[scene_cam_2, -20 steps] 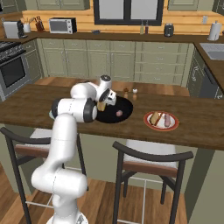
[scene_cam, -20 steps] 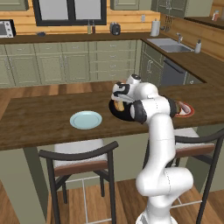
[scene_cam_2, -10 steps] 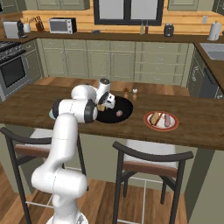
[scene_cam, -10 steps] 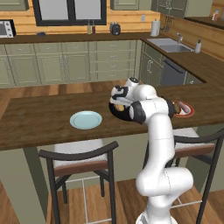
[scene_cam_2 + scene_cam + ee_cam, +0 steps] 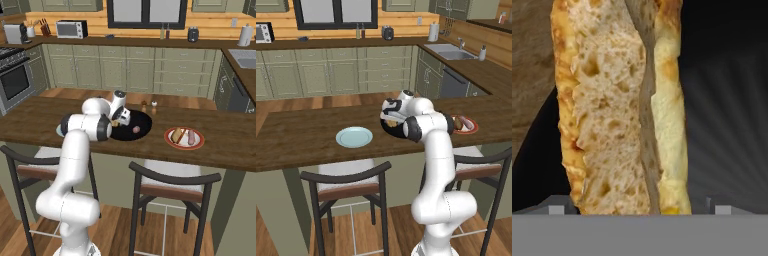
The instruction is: Place one bun and one sausage from the bowl on each plate.
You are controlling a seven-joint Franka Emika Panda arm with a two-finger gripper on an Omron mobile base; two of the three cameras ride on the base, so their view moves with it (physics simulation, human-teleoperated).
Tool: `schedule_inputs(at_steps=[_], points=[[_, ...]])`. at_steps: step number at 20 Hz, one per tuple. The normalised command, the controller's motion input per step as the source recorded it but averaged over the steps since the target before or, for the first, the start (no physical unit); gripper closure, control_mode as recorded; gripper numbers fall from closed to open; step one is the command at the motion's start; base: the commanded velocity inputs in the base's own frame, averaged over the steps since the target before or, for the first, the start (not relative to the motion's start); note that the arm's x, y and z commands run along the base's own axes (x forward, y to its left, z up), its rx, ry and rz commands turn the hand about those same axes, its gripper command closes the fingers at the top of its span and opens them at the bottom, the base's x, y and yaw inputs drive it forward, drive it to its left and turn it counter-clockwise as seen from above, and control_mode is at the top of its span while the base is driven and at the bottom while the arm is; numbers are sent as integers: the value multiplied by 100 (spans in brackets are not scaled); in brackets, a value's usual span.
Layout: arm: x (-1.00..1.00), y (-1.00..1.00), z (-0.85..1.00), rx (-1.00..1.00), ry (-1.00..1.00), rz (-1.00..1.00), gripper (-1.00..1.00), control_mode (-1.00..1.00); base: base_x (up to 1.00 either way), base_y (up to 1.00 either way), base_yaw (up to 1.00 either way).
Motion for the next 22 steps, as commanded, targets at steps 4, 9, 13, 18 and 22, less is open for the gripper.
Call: schedule_inputs(at_steps=[4,9,13,18,22], points=[[5,0,-22,4,0,0,-100,-100,0,0,0],[0,0,-28,0,0,0,-100,-100,0,0,0],[1,0,-21,0,0,0,100,-100,0,0,0],[0,0,0,0,0,0,100,-100,0,0,0],[-61,0,23,0,-3,0,100,-100,0,0,0]])
